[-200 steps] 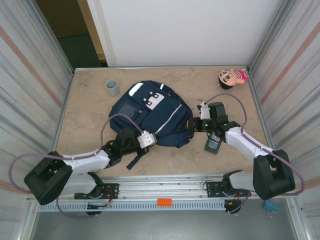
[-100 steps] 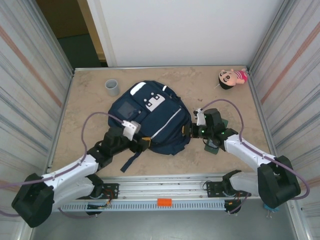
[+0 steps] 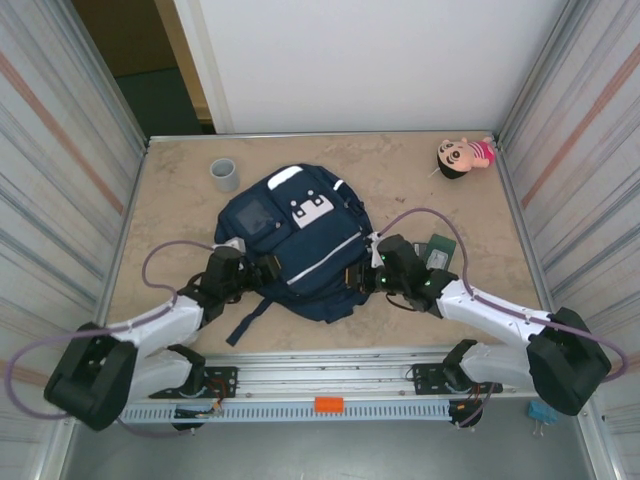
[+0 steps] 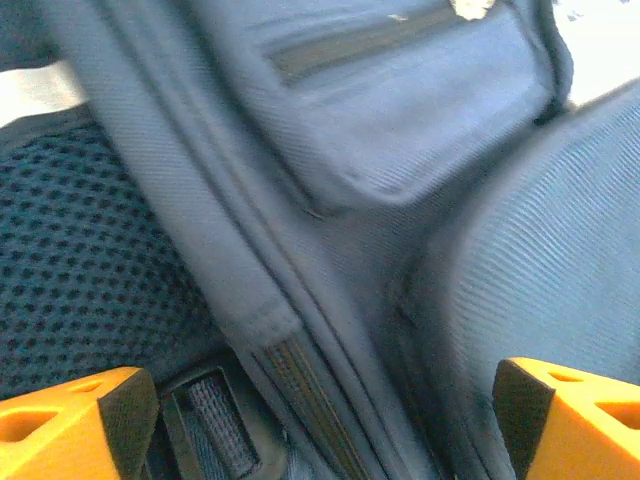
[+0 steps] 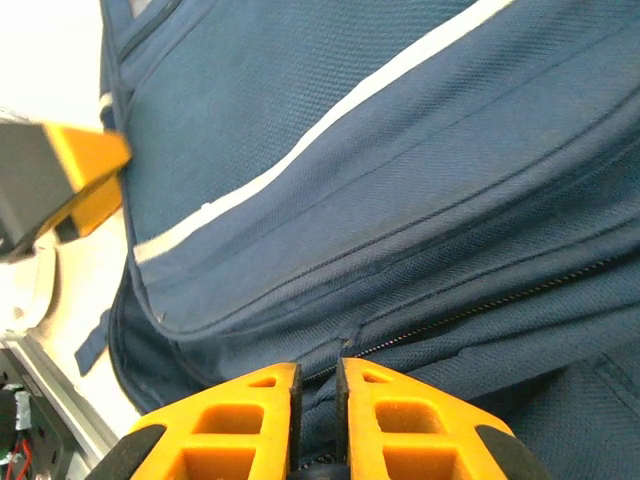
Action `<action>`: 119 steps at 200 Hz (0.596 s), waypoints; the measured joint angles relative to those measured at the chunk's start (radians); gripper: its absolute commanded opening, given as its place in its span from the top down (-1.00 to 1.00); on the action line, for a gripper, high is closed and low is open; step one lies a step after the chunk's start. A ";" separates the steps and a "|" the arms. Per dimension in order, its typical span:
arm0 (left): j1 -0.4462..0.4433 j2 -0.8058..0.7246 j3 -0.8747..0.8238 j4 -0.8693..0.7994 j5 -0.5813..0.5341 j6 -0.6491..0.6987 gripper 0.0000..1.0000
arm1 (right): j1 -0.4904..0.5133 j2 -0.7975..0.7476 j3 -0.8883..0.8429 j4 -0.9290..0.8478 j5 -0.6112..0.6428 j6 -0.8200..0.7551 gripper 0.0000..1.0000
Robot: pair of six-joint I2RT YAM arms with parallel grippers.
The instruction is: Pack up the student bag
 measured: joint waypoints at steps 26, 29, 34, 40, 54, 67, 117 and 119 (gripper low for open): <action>0.080 0.208 0.130 0.089 0.061 -0.002 -0.77 | 0.094 0.029 0.001 0.050 0.056 0.040 1.00; 0.089 0.237 0.157 0.097 0.073 -0.002 -0.77 | 0.103 0.035 0.002 0.056 0.063 0.042 1.00; 0.099 0.282 0.196 0.106 0.087 0.000 -0.77 | 0.119 0.050 0.002 0.066 0.072 0.048 1.00; 0.108 0.327 0.238 0.117 0.105 0.003 -0.76 | 0.137 0.071 0.005 0.079 0.079 0.058 1.00; 0.127 0.413 0.330 0.147 0.150 0.006 -0.74 | 0.171 0.126 0.014 0.115 0.097 0.076 1.00; 0.140 0.443 0.381 0.161 0.183 0.002 -0.74 | 0.191 0.173 0.029 0.142 0.112 0.094 1.00; 0.143 0.217 0.332 0.064 0.209 -0.039 -0.78 | 0.214 0.285 0.098 0.204 0.135 0.108 1.00; 0.138 0.191 0.318 0.058 0.207 -0.042 -0.78 | 0.214 0.286 0.098 0.206 0.135 0.108 1.00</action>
